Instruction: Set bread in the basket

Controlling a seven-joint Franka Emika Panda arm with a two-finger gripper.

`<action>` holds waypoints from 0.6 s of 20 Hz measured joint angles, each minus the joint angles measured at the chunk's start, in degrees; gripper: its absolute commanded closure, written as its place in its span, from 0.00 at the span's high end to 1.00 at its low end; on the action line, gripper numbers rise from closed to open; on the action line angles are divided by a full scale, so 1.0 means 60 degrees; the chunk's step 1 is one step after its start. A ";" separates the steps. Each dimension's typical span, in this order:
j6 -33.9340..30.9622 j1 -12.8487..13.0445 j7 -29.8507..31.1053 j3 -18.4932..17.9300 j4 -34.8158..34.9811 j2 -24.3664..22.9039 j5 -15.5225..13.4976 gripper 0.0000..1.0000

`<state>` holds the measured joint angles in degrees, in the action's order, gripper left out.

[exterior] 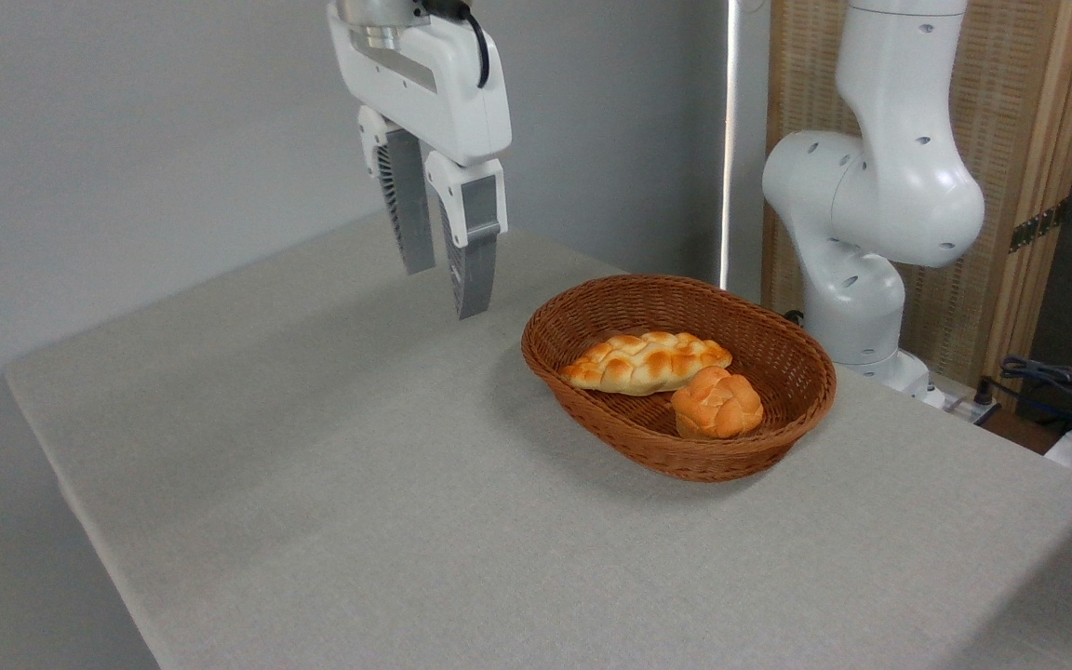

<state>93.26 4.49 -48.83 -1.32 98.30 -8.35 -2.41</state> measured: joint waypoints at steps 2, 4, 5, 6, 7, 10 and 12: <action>-0.0004 -0.0248 0.0000 -0.0005 -0.0456 0.0283 0.0000 1.00; -0.0006 -0.0338 0.0000 -0.0002 -0.0740 0.0514 0.0000 1.00; -0.0006 -0.0342 0.0108 0.0008 -0.0906 0.0680 0.0000 1.00; -0.0006 -0.0355 0.0338 0.0015 -0.1016 0.0786 0.0001 1.00; -0.0010 -0.0387 0.0565 0.0025 -0.1093 0.0859 0.0001 1.00; -0.0044 -0.0488 0.0808 0.0043 -0.1202 0.0959 0.0003 1.00; -0.0070 -0.0514 0.0822 0.0044 -0.1215 0.0987 0.0004 1.00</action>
<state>92.84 1.40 -43.90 -1.05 91.01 -2.43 -2.39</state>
